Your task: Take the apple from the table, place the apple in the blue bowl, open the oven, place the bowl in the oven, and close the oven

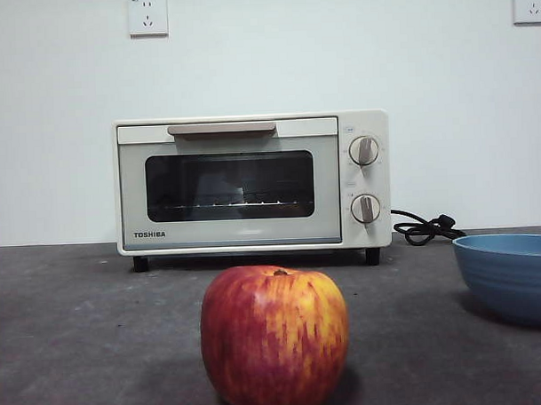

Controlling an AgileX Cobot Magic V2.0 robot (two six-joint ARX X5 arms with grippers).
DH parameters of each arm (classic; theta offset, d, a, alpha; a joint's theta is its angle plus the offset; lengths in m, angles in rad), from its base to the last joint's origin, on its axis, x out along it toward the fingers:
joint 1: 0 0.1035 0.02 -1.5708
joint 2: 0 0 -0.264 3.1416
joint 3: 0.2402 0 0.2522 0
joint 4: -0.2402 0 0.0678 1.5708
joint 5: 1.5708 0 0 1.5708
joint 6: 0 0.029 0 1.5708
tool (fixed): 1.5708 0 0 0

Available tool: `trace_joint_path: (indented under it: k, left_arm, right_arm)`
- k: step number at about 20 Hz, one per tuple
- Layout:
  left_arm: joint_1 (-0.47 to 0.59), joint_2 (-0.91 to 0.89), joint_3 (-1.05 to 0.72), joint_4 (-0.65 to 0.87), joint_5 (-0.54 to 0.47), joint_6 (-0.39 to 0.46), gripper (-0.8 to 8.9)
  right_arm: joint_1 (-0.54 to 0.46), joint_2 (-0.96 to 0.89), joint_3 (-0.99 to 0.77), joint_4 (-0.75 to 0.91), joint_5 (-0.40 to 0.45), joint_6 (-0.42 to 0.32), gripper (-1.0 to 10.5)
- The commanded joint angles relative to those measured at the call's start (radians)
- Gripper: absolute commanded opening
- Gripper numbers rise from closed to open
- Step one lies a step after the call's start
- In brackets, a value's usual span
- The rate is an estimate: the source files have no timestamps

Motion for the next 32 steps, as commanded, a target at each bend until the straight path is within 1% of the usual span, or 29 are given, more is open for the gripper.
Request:
trace_joint_path:
  k: [1,9,14,16,19,21,23,24,27,30,32]
  left_arm:
    - [0.002,0.061,0.061,-0.022,0.051,-0.067,-0.05]
    - [0.002,0.27,0.224,-0.112,0.206,-0.065,-0.05]
    - [0.002,0.38,0.295,-0.178,0.31,-0.053,-0.05]
    - [0.002,0.413,0.306,-0.179,0.364,-0.047,-0.05]
    - [0.002,0.445,0.308,-0.179,0.403,-0.046,-0.05]
    - [-0.002,0.468,0.308,-0.179,0.433,-0.046,-0.05]
    - [-0.013,0.475,0.308,-0.18,0.465,-0.046,-0.05]
    - [-0.021,0.475,0.308,-0.18,0.477,-0.045,-0.05]
    - [-0.051,0.475,0.308,-0.182,0.489,-0.041,-0.05]
    - [-0.081,0.475,0.308,-0.182,0.487,-0.033,-0.05]
    - [-0.093,0.475,0.308,-0.182,0.487,-0.028,-0.05]
  right_arm:
    - [0.001,0.081,0.087,-0.073,-0.011,0.01,-0.1]
    - [0.001,0.317,0.291,-0.293,-0.134,0.004,0.0]
    - [0.001,0.414,0.361,-0.359,-0.167,0.0,0.0]
    - [0.001,0.446,0.377,-0.375,-0.198,0.0,0.0]
    - [0.001,0.487,0.386,-0.384,-0.299,-0.012,0.0]
    - [0.001,0.528,0.386,-0.383,-0.433,-0.06,0.0]
    - [0.012,0.565,0.386,-0.383,-0.524,-0.076,0.0]
    - [0.031,0.581,0.386,-0.383,-0.544,-0.077,0.0]
    - [0.113,0.624,0.386,-0.379,-0.545,-0.076,0.0]
    - [0.241,0.674,0.386,-0.355,-0.54,-0.069,0.0]
    - [0.333,0.705,0.386,-0.318,-0.528,-0.045,0.0]
